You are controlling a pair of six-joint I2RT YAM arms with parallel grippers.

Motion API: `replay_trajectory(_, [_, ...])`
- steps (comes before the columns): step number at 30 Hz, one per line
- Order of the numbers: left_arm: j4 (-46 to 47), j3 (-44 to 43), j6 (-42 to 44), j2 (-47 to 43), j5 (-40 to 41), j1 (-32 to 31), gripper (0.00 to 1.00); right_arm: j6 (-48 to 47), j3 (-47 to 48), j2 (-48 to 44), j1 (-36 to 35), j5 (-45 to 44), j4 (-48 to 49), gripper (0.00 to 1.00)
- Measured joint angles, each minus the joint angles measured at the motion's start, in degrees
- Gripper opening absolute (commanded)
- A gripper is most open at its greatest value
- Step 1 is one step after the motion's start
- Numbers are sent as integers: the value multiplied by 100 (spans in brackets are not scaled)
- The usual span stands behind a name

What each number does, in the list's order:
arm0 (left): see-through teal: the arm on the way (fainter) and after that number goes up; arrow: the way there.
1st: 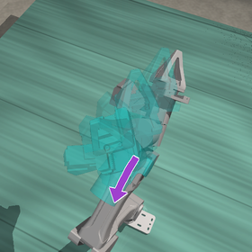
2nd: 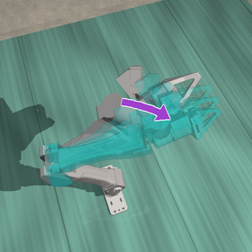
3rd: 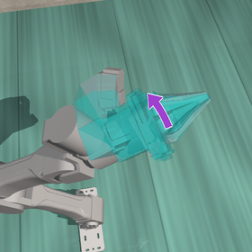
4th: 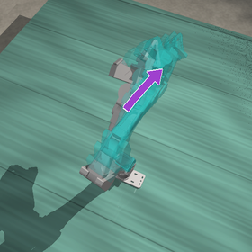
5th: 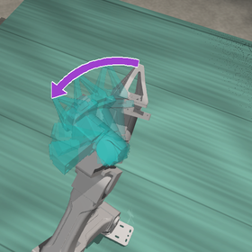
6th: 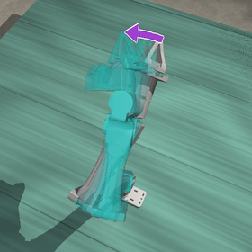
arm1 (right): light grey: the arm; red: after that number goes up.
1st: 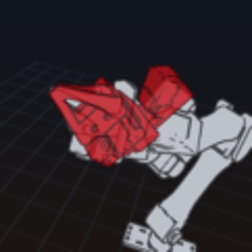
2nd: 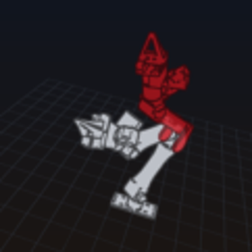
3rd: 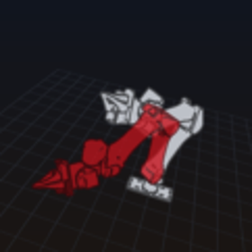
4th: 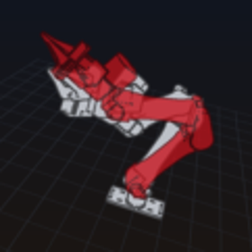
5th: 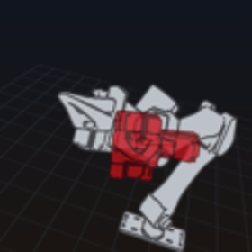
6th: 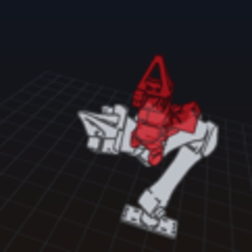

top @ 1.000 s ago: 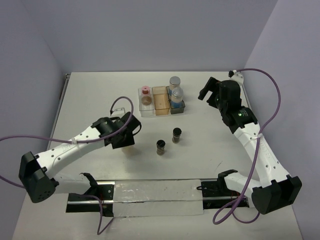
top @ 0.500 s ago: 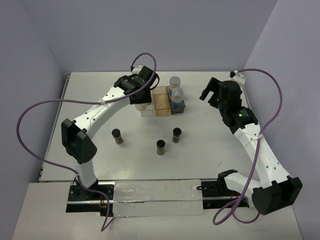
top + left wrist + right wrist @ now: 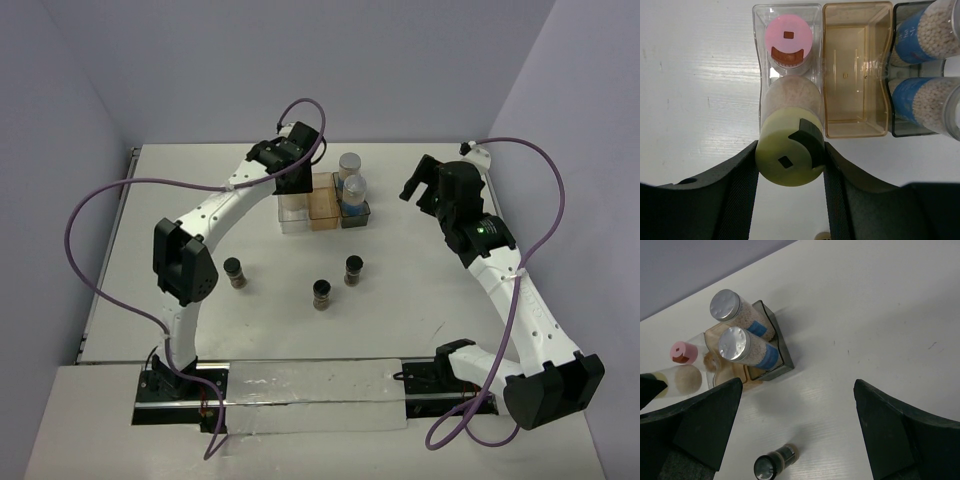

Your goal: Organize the condiment bottles

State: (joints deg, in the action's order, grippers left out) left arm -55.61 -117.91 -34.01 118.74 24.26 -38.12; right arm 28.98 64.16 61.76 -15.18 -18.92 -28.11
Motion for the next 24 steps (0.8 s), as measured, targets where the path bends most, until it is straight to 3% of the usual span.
replay_trajectory(11, [294,296,14,204,-195,115,10,-122,6,11,-34,141,-70,99])
replay_trajectory(15, [324,430,-27,230,-181,121,12,-281,107,129,-573,273,-138,99])
replay_trajectory(18, [409,570,-79,236,-175,121,22,-337,138,230,-1180,398,-149,100])
replay_trajectory(21, [497,755,-129,236,-181,121,52,-336,136,347,-1700,468,-153,99])
replay_trajectory(24, [577,903,-155,236,-202,121,66,-321,136,542,-2187,441,-202,97])
